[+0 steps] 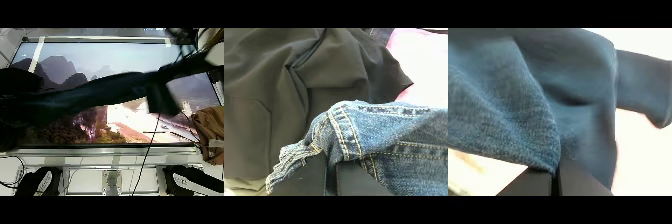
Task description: Fold the clothes and pants, and hang the long-sleeved shirts on hangers.
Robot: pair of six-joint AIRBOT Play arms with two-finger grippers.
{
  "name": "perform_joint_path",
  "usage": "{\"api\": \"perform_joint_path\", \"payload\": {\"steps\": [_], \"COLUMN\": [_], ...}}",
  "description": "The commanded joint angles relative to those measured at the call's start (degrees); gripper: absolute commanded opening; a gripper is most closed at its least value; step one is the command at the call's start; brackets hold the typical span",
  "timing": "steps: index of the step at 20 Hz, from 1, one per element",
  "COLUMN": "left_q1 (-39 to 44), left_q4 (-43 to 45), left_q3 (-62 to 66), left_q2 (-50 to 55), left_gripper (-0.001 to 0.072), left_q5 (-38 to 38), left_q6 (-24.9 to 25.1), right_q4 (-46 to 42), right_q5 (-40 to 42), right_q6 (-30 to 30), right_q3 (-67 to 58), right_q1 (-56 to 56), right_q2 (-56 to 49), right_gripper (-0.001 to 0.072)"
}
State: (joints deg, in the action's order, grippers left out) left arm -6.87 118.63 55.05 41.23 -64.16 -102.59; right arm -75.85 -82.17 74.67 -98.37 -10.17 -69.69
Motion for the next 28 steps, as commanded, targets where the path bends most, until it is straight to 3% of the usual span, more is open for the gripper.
{"api": "perform_joint_path", "payload": {"steps": [1, 3, 7, 8, 9, 10, 11, 12, 13, 16, 19, 21, 24, 28], "left_q1": [-0.02, -0.02, -0.02, -0.02, -0.02, -0.02, -0.02, -0.02, -0.02, -2.16, -17.42, -31.08, -47.8, -53.27], "left_q4": [-0.59, -0.15, -0.15, -0.17, -0.15, -0.15, -0.13, 0.15, 1.22, 9.2, 8.59, -1.64, -22.99, -39.36], "left_q3": [0.0, 0.0, -1.16, -1.95, -2.93, -3.74, -3.93, -3.82, -3.34, -2.23, -3.21, -6.27, -13.25, -16.9], "left_q2": [0.02, 0.04, 0.2, 0.31, 0.31, 0.37, 0.74, 1.14, 1.36, 1.29, 1.36, 1.97, 4.94, 11.93], "left_gripper": [0.0029, 0.0029, 0.0029, 0.0029, 0.003, 0.0031, 0.011, 0.0491, 0.0698, 0.0696, 0.0677, 0.0642, 0.0641, 0.0603], "left_q5": [-0.5, -0.59, -0.59, -0.57, -0.11, 0.68, 1.49, 2.78, 3.19, -1.49, -6.12, -3.43, 3.87, 16.5], "left_q6": [0.13, 0.42, 1.03, 1.01, 1.01, 1.01, 1.7, 3.19, 3.1, 2.58, -0.94, -0.68, 7.34, 13.75], "right_q4": [2.73, 3.63, 7.65, 12.07, 14.86, 15.23, 14.34, 12.83, 10.64, 0.02, -5.35, -3.67, 4.02, 14.27], "right_q5": [-6.95, -8.28, 6.93, 8.74, 8.11, 6.64, 5.84, 5.86, 5.75, 4.37, 4.44, 4.5, 4.37, 4.22], "right_q6": [1.44, 1.79, 4.68, 4.72, 4.5, 4.2, 4.11, 4.09, 4.09, 4.11, 4.33, 4.09, 2.01, -1.29], "right_q3": [-1.42, 9.77, 37.13, 42.58, 46.16, 47.6, 47.45, 46.14, 43.78, 35.69, 33.94, 35.91, 40.35, 46.8], "right_q1": [-1.6, -3.48, -3.78, -3.78, -3.78, -3.78, -3.69, -3.17, -2.01, 4.59, 17.53, 26.73, 36.65, 40.63], "right_q2": [-0.48, -1.77, -1.64, -1.66, -1.62, -1.44, -0.79, 0.61, 2.49, 9.51, 18.08, 21.29, 21.33, 20.83], "right_gripper": [0.0037, 0.0037, 0.0052, 0.0241, 0.0495, 0.0502, 0.0501, 0.0501, 0.0502, 0.0506, 0.0507, 0.0508, 0.0508, 0.0508]}}
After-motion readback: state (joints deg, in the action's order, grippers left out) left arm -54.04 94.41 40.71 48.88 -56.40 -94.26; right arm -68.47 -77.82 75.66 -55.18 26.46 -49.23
